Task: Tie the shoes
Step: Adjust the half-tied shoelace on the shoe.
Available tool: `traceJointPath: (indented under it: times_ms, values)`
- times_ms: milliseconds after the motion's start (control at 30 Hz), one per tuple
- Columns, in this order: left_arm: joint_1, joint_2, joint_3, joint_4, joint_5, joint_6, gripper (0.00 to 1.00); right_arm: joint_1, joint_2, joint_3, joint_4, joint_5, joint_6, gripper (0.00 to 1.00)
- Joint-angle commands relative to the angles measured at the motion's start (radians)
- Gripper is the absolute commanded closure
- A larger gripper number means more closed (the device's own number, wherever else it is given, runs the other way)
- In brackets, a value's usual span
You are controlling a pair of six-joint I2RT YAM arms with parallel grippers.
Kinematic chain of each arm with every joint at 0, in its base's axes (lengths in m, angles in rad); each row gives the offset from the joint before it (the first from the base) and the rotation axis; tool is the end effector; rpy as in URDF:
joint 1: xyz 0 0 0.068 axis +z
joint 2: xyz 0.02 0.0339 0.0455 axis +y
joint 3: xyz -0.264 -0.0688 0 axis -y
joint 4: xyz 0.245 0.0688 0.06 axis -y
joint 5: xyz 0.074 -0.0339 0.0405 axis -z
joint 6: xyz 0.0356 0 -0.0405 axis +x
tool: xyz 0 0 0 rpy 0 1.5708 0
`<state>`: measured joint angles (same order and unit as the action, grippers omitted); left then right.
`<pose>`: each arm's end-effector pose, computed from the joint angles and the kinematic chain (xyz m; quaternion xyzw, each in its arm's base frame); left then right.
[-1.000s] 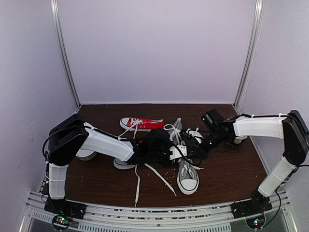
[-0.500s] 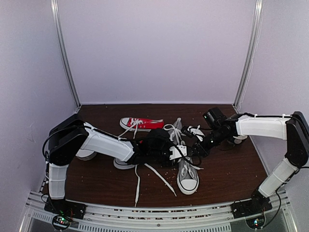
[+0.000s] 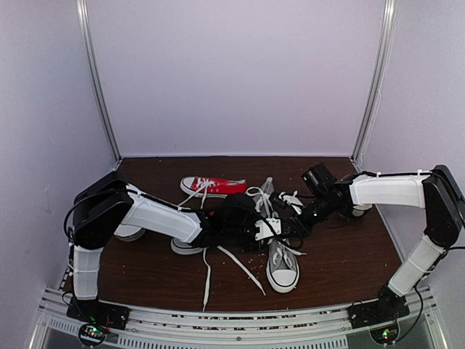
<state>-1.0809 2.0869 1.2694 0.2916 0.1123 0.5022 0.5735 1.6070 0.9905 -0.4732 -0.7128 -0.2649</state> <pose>0.2112 -0.4045 0.1505 0.6352 0.5881 -0.1888 0.4636 0.2485 0.1882 0.1952 -0.4464 0.7975 0.3691 0.1685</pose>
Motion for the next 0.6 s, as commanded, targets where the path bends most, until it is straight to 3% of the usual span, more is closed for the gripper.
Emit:
traceJointPath:
  times_ms: [0,433,567]
  values:
    - [0.007,-0.028,-0.005,0.050,0.003,-0.017,1.00,0.015,0.017,-0.001,0.020,-0.027,0.012,0.86]
    - [0.007,-0.030,-0.005,0.054,0.005,-0.021,1.00,0.027,0.042,0.005,-0.007,0.093,0.006,0.83]
    - [0.007,-0.028,-0.005,0.054,0.006,-0.022,1.00,0.029,0.038,0.008,-0.010,0.076,0.003,0.93]
